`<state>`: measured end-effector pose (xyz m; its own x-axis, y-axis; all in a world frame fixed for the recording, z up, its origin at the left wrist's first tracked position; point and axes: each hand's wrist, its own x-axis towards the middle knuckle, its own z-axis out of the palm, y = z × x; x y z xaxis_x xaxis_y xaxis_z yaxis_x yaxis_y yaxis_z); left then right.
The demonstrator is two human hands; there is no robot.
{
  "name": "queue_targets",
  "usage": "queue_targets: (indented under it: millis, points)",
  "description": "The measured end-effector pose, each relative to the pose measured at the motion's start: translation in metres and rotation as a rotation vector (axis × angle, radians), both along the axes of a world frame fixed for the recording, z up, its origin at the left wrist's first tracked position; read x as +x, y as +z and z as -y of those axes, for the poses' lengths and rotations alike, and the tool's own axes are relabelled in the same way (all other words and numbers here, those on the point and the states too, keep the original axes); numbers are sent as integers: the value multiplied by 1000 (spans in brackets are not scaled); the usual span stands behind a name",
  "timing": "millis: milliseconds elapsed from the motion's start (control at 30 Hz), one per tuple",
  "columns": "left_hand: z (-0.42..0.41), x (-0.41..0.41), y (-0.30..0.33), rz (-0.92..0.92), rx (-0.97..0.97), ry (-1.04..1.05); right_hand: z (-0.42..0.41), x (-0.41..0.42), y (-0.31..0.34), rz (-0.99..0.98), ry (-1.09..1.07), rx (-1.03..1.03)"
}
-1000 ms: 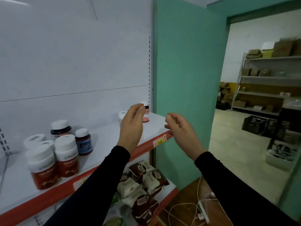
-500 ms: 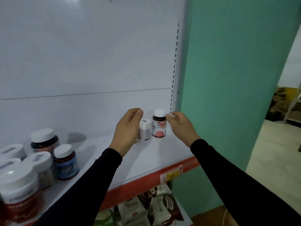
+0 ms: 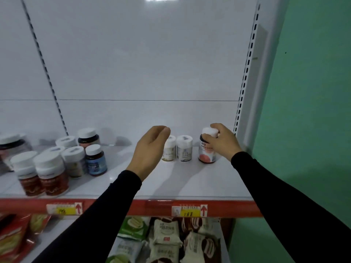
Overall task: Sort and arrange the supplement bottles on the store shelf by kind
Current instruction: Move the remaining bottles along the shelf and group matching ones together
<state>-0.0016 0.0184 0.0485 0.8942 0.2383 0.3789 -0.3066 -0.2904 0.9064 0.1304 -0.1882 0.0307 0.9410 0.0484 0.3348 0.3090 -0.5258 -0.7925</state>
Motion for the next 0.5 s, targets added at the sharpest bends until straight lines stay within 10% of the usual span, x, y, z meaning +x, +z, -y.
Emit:
queue_targets:
  millis: [500]
  points:
    - [63,-15,-12,-62,52,-229,-4,-71,53,22,198,237]
